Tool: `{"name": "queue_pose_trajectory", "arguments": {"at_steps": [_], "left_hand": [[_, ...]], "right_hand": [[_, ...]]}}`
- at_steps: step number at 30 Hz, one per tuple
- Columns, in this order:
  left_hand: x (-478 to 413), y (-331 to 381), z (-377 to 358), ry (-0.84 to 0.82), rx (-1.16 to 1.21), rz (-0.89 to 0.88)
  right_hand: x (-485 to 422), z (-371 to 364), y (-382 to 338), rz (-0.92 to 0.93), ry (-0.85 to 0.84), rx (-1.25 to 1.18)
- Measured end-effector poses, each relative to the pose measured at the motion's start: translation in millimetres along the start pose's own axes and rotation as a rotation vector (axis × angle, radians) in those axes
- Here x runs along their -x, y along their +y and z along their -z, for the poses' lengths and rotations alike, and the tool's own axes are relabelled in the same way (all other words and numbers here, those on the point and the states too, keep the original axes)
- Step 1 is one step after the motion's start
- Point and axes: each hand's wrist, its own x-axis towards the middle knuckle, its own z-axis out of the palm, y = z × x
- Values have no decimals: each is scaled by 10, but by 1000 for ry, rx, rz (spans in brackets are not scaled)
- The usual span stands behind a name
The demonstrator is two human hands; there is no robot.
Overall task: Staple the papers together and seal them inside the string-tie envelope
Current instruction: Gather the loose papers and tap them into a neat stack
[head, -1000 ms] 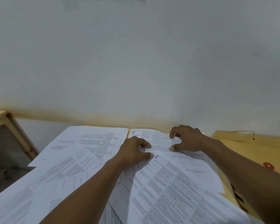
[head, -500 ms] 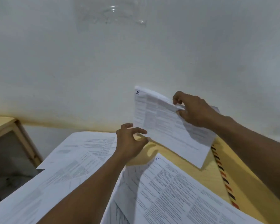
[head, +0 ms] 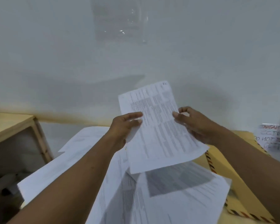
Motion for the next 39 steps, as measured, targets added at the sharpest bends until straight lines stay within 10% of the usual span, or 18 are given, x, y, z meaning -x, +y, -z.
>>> {"name": "queue_pose_trajectory", "arguments": {"at_steps": [4, 7, 10, 21, 30, 39], "left_hand": [[300, -160, 369, 59, -106, 80], [416, -295, 610, 53, -140, 136], [426, -409, 746, 33, -145, 153], [226, -583, 729, -63, -113, 173], [60, -542, 607, 54, -261, 31], [-110, -360, 863, 168, -141, 8]], "right_hand": [[165, 32, 617, -118, 203, 412], [226, 44, 1150, -150, 23, 1024], [242, -65, 1276, -130, 50, 1122], [77, -28, 1151, -39, 114, 900], [-107, -235, 368, 21, 113, -70], [-362, -642, -22, 104, 10, -312]]}}
